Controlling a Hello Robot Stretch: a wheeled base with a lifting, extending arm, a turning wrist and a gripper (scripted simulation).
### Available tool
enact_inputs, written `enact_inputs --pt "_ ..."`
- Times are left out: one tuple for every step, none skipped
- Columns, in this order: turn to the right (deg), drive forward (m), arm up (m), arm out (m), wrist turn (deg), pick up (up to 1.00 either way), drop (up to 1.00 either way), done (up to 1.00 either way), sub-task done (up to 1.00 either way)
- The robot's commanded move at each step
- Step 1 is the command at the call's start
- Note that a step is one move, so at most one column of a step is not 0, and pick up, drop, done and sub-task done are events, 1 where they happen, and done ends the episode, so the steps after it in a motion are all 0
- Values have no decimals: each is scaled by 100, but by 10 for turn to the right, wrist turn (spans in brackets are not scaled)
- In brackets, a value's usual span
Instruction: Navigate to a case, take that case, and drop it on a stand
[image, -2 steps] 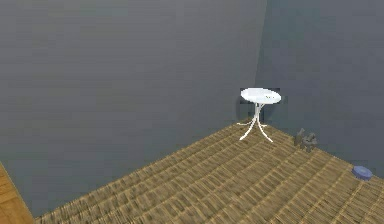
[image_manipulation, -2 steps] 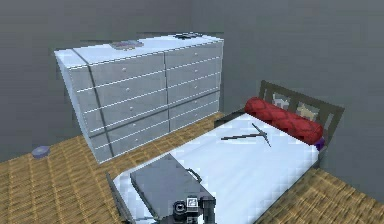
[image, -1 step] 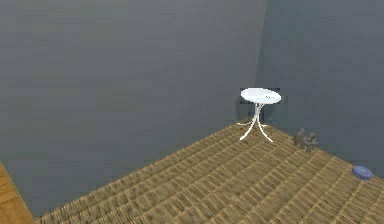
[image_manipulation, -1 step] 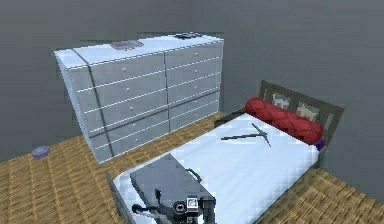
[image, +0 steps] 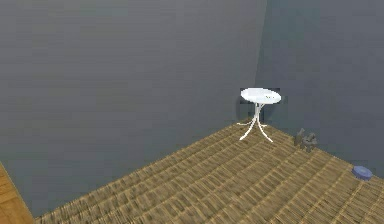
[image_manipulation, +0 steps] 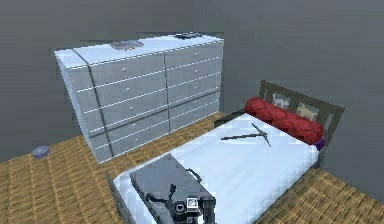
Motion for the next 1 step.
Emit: enact_inputs --pt "0 0 -30 0 0 0 0 0 0"
